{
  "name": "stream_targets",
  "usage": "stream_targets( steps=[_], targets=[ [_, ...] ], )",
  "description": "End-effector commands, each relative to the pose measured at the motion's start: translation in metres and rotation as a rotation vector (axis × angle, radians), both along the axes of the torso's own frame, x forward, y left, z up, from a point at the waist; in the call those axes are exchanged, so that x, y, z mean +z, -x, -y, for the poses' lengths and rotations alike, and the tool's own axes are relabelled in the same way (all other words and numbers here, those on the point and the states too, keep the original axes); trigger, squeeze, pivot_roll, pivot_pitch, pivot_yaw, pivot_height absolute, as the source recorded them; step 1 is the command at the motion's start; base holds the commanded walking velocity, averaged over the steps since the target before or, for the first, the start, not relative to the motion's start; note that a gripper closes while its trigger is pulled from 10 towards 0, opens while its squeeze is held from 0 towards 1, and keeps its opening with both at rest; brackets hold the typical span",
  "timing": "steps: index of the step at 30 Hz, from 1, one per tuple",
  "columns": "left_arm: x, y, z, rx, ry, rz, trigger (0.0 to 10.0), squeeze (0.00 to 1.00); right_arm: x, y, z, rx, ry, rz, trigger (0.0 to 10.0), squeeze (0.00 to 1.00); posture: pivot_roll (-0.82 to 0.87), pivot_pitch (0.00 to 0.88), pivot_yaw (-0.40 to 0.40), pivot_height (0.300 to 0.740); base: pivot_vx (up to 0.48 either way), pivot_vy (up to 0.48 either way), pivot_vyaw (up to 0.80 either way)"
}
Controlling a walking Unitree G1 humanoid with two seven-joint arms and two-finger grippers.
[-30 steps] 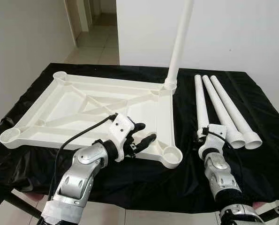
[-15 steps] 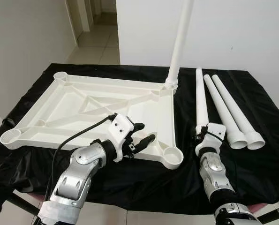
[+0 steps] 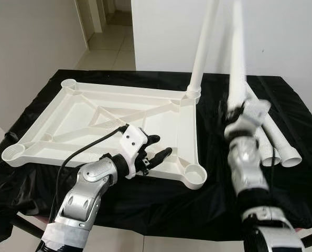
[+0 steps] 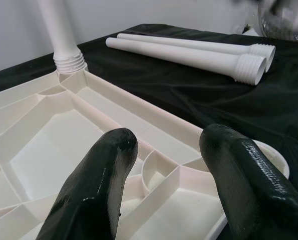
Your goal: Building children table
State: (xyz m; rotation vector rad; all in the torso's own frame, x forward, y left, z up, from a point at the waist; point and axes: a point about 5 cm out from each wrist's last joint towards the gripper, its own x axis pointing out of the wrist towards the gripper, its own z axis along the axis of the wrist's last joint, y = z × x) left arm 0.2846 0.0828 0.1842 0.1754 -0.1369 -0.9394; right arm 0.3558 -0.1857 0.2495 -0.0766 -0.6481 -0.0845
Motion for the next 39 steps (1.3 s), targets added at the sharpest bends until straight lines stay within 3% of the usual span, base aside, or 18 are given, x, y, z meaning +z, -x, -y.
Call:
stream_targets(
  steps=[1,2,7,8,9,13,22,24,25,28,33,35,39],
  targets=[
    [0.002,-0.004,-0.003,0.030,0.007,0.014,10.0,0.00,0.027,0.003,-0.008,0.041,0.032,0.089,10.0,0.00,0.00,0.057,0.067,0.740,0.000,0.000,0.00],
    [0.002,-0.004,-0.003,0.029,0.006,0.015,10.0,0.00,0.041,0.004,-0.011,0.052,0.048,0.138,10.0,0.00,0.00,0.057,0.067,0.740,0.000,0.000,0.00],
    [0.003,-0.005,-0.002,0.023,0.011,0.010,10.0,0.00,0.063,0.009,-0.016,0.073,0.059,0.211,10.0,0.00,0.00,0.057,0.063,0.740,0.000,0.000,0.00],
    [0.003,-0.008,-0.004,0.019,0.017,-0.009,10.0,0.00,0.085,0.017,-0.025,0.114,0.078,0.293,10.0,0.00,0.00,0.057,0.062,0.740,0.000,0.000,0.00],
    [0.003,-0.010,-0.005,0.017,0.020,-0.024,10.0,0.00,0.093,0.020,-0.029,0.137,0.081,0.319,10.0,0.00,0.00,0.057,0.062,0.740,0.000,0.000,0.00],
    [0.004,-0.013,-0.007,0.009,0.027,-0.038,10.0,0.00,0.100,0.025,-0.038,0.193,0.104,0.344,10.0,0.00,0.00,0.057,0.062,0.740,0.000,0.000,0.00],
    [0.013,-0.022,-0.006,-0.030,0.042,-0.035,10.0,0.00,0.087,0.029,-0.052,0.299,0.170,0.294,10.0,0.00,0.01,0.057,0.054,0.740,0.000,0.000,0.00],
    [0.021,-0.023,0.002,-0.064,0.084,-0.045,10.0,0.00,0.077,0.030,-0.052,0.330,0.188,0.248,10.0,0.00,0.01,0.056,0.050,0.740,0.000,0.000,0.00],
    [0.026,-0.024,0.006,-0.090,0.137,-0.096,10.0,0.00,0.069,0.032,-0.052,0.349,0.203,0.213,10.0,0.00,0.01,0.056,0.049,0.740,0.000,0.000,0.00],
    [0.032,-0.025,0.007,-0.135,0.193,-0.139,10.0,0.00,0.056,0.035,-0.050,0.368,0.236,0.161,10.0,0.00,0.00,0.055,0.052,0.740,0.000,0.000,0.00],
    [0.031,-0.027,0.003,-0.147,0.203,-0.159,10.0,0.00,0.052,0.036,-0.049,0.376,0.242,0.143,10.0,0.00,-0.01,0.054,0.053,0.740,0.000,0.000,0.00],
    [0.007,-0.027,-0.014,-0.202,0.059,-0.227,10.0,0.00,0.044,0.039,-0.048,0.385,0.251,0.112,10.0,0.00,-0.02,0.046,0.065,0.740,0.000,0.000,0.00],
    [-0.005,-0.024,-0.030,-0.251,-0.010,-0.264,10.0,0.00,0.039,0.042,-0.048,0.389,0.258,0.090,10.0,0.00,-0.03,0.039,0.075,0.740,0.000,0.000,0.00]
  ],
)
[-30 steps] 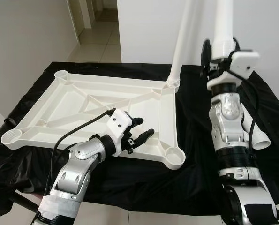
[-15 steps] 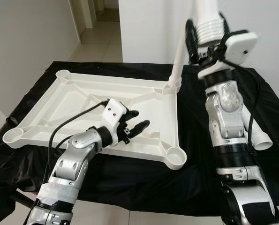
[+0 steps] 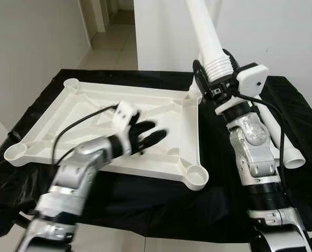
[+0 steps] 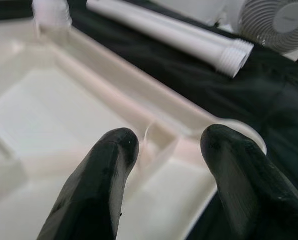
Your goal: Building children table
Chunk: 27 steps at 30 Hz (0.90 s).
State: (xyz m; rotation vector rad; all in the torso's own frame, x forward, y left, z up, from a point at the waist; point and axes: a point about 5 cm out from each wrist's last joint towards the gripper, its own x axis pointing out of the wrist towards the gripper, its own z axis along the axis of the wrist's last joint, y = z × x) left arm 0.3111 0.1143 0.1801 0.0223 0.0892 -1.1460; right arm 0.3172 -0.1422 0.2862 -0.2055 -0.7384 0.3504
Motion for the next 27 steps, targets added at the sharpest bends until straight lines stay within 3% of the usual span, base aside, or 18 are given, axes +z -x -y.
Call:
stream_targets(
  steps=[1,2,3,12,13,18,20,21,22,23,25,27],
  targets=[
    [0.000,0.002,-0.002,-0.063,-0.010,0.000,10.0,0.24,0.001,0.004,-0.004,0.028,-0.001,0.004,10.0,0.00,-0.03,0.034,0.078,0.740,0.000,0.000,0.00],
    [0.002,0.001,-0.003,-0.062,0.002,-0.005,10.0,0.24,0.001,0.004,-0.005,0.029,0.000,0.002,10.0,0.00,-0.03,0.034,0.078,0.740,0.000,0.000,0.00],
    [0.003,-0.001,-0.008,-0.059,0.007,-0.018,10.0,1.00,0.000,0.005,-0.005,0.031,0.005,-0.001,10.0,0.00,-0.03,0.029,0.080,0.740,0.000,0.000,0.00],
    [0.008,-0.006,-0.032,-0.095,-0.033,-0.071,10.0,1.00,-0.007,0.007,-0.006,0.045,0.039,-0.028,10.0,0.00,-0.03,0.031,0.087,0.740,0.000,0.000,0.00],
    [0.010,-0.009,-0.037,-0.079,-0.035,-0.067,10.0,0.00,-0.007,0.007,-0.006,0.045,0.040,-0.030,10.0,0.00,-0.03,0.036,0.091,0.740,0.000,0.000,0.00],
    [0.021,-0.026,-0.050,0.014,0.047,-0.081,10.0,0.00,-0.009,0.009,-0.006,0.043,0.044,-0.040,10.0,0.00,-0.03,0.037,0.092,0.740,0.000,0.000,0.00],
    [0.040,-0.038,-0.045,0.081,0.189,-0.064,10.0,0.00,-0.012,0.010,-0.007,0.047,0.046,-0.052,10.0,0.00,-0.03,0.040,0.089,0.740,0.000,0.000,0.00],
    [0.040,-0.038,-0.045,0.081,0.189,-0.064,10.0,0.00,-0.012,0.010,-0.007,0.047,0.046,-0.052,10.0,0.00,-0.03,0.040,0.089,0.740,0.000,0.000,0.00],
    [0.064,-0.046,-0.034,0.120,0.392,-0.075,10.0,0.00,-0.017,0.012,-0.010,0.058,0.048,-0.070,10.0,0.00,-0.03,0.043,0.087,0.740,0.000,0.000,0.00],
    [0.073,-0.048,-0.029,0.118,0.473,-0.088,10.0,0.00,-0.020,0.013,-0.011,0.064,0.050,-0.077,10.0,0.00,-0.03,0.043,0.087,0.740,0.000,0.000,0.00],
    [0.083,-0.049,-0.023,0.112,0.545,-0.102,10.0,0.00,-0.022,0.014,-0.013,0.073,0.053,-0.088,10.0,0.00,-0.03,0.045,0.082,0.740,0.000,0.000,0.00],
    [0.087,-0.050,-0.020,0.108,0.564,-0.108,10.0,0.00,-0.024,0.014,-0.014,0.084,0.059,-0.093,10.0,0.00,-0.03,0.046,0.082,0.740,0.000,0.000,0.00]
  ],
)
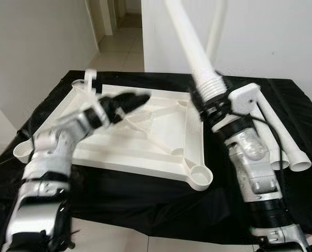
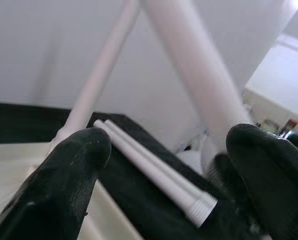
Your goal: Building children table
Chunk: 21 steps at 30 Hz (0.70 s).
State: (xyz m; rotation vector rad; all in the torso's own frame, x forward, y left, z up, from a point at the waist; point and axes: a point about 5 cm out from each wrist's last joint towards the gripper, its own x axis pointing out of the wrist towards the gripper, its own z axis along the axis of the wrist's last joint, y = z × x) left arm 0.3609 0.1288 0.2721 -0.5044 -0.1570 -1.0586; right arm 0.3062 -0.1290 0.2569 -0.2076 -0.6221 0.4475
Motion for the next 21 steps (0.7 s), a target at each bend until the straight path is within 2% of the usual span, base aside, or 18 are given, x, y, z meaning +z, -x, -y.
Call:
stream_targets(
  steps=[1,8,9,14,18,21],
  targets=[
    [-0.002,-0.001,-0.003,0.013,0.033,-0.040,10.0,0.00,0.004,0.004,-0.002,0.021,0.008,0.020,10.0,0.00,-0.03,0.046,0.082,0.740,0.000,0.000,0.00],
    [0.007,-0.007,0.008,-0.038,0.084,-0.073,10.0,0.00,-0.003,0.008,-0.008,0.063,0.048,0.002,10.0,0.00,-0.04,0.049,0.085,0.740,0.000,0.000,0.00],
    [0.009,-0.007,0.016,-0.067,0.092,-0.087,10.0,0.00,-0.006,0.009,-0.010,0.081,0.063,-0.009,10.0,0.00,-0.04,0.049,0.086,0.740,0.000,0.000,0.00],
    [0.009,-0.007,0.018,-0.071,0.097,-0.097,10.0,0.00,-0.006,0.009,-0.011,0.085,0.066,-0.013,10.0,0.00,-0.04,0.050,0.087,0.740,0.000,0.000,0.00],
    [0.008,-0.010,0.031,-0.101,0.097,-0.135,10.0,0.00,-0.016,0.015,-0.019,0.146,0.126,-0.044,10.0,0.00,-0.05,0.057,0.088,0.740,0.000,0.000,0.00],
    [0.009,-0.010,0.033,-0.106,0.095,-0.139,10.0,0.00,-0.018,0.016,-0.020,0.152,0.132,-0.047,10.0,0.00,-0.05,0.057,0.088,0.740,0.000,0.000,0.00]
  ],
)
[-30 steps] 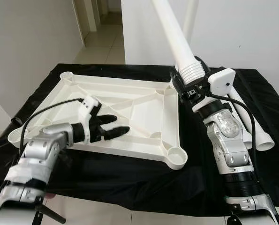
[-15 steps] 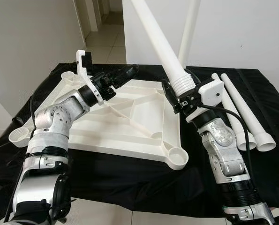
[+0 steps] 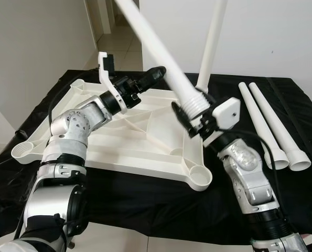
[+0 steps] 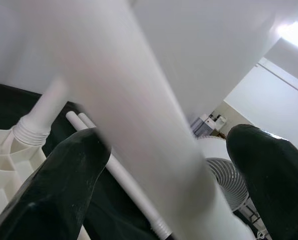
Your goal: Building children table
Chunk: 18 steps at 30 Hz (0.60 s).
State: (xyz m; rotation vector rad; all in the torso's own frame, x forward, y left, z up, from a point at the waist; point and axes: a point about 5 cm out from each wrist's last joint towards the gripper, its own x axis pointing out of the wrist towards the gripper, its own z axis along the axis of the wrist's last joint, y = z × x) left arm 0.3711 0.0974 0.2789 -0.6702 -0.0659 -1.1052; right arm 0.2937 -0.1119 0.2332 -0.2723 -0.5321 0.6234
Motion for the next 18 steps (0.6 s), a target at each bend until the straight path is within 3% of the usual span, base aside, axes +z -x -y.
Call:
stream_targets(
  steps=[1,9,10,11,12,13,14,18],
  targets=[
    [0.002,0.000,0.001,-0.017,0.003,-0.005,10.0,0.00,0.006,0.004,-0.003,0.021,-0.001,0.030,10.0,0.00,-0.05,0.057,0.088,0.740,0.000,0.000,0.00],
    [0.015,-0.006,0.003,-0.024,0.043,-0.021,10.0,0.00,-0.006,0.011,-0.004,0.052,0.050,-0.006,10.0,0.00,-0.05,0.060,0.092,0.740,0.000,0.000,0.00],
    [0.016,-0.007,0.002,-0.017,0.045,-0.018,8.5,0.00,-0.008,0.012,-0.004,0.052,0.055,-0.011,10.0,0.00,-0.05,0.060,0.092,0.740,0.000,0.000,0.00],
    [0.017,-0.007,0.001,-0.012,0.043,-0.018,5.6,0.00,-0.009,0.013,-0.003,0.052,0.058,-0.014,10.0,0.00,-0.05,0.061,0.094,0.740,0.000,0.000,0.00],
    [0.017,-0.007,0.001,-0.012,0.043,-0.018,5.6,0.00,-0.009,0.013,-0.003,0.052,0.058,-0.014,10.0,0.00,-0.05,0.061,0.094,0.740,0.000,0.000,0.00],
    [0.017,-0.007,0.001,-0.008,0.041,-0.016,1.3,0.00,-0.010,0.013,-0.002,0.051,0.061,-0.017,10.0,0.00,-0.05,0.061,0.094,0.740,0.000,0.000,0.00],
    [0.017,-0.007,0.000,-0.005,0.045,-0.016,0.0,0.00,-0.011,0.013,-0.001,0.048,0.067,-0.022,10.0,0.00,-0.05,0.061,0.094,0.740,0.000,0.000,0.00],
    [0.020,-0.007,-0.001,-0.008,0.056,-0.010,0.0,0.00,-0.014,0.014,0.002,0.040,0.077,-0.032,10.0,0.00,-0.04,0.061,0.091,0.740,0.000,0.000,0.00]
  ],
)
